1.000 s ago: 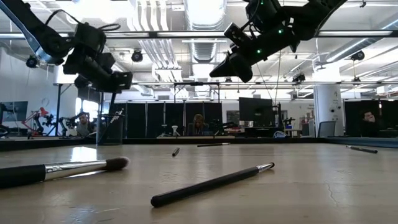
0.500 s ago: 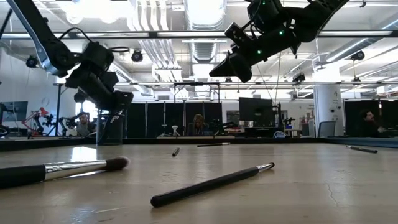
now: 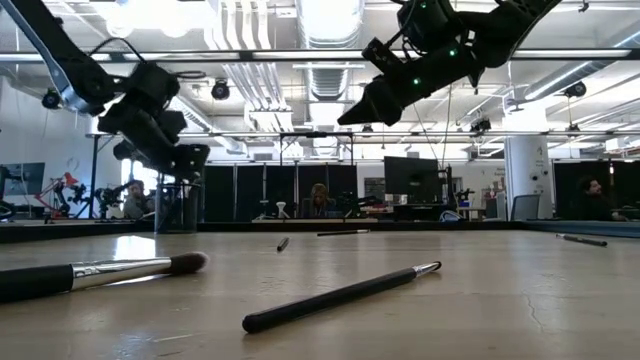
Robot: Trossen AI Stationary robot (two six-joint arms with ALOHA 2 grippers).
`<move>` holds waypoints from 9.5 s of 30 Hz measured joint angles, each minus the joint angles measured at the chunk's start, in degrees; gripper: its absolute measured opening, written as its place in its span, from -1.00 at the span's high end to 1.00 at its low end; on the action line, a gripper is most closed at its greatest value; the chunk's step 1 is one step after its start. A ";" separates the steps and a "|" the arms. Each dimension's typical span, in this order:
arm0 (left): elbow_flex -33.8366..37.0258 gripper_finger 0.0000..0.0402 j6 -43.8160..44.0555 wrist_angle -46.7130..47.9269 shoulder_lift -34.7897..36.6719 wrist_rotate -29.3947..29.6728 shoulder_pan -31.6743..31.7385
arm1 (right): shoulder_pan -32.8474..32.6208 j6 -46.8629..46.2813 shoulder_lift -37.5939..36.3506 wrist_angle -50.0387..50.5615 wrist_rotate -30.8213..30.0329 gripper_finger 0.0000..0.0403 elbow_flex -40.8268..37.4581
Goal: Put items in baskets/containers
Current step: Put the highlighter brush into the holder, then put the eyeshadow brush into the holder, then put the lash brush into the holder
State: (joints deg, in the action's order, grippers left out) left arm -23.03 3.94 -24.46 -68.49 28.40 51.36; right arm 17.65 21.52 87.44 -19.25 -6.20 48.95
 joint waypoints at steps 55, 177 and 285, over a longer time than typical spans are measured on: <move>10.94 0.99 7.00 -22.38 -9.30 -4.08 -62.72 | -41.00 -29.86 19.12 16.11 5.84 0.41 1.88; 2.39 0.96 -2.53 -27.43 -9.24 1.39 1.28 | -41.33 -15.04 16.54 6.39 -25.51 0.96 5.53; -12.59 0.97 96.17 69.26 -9.90 -19.15 -92.88 | -45.27 -24.40 15.80 -32.10 -28.74 0.96 -14.86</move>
State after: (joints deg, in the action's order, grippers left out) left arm -35.61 100.11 44.80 -78.39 9.25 -41.52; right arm -27.62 -2.88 103.24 -51.35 -34.94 34.09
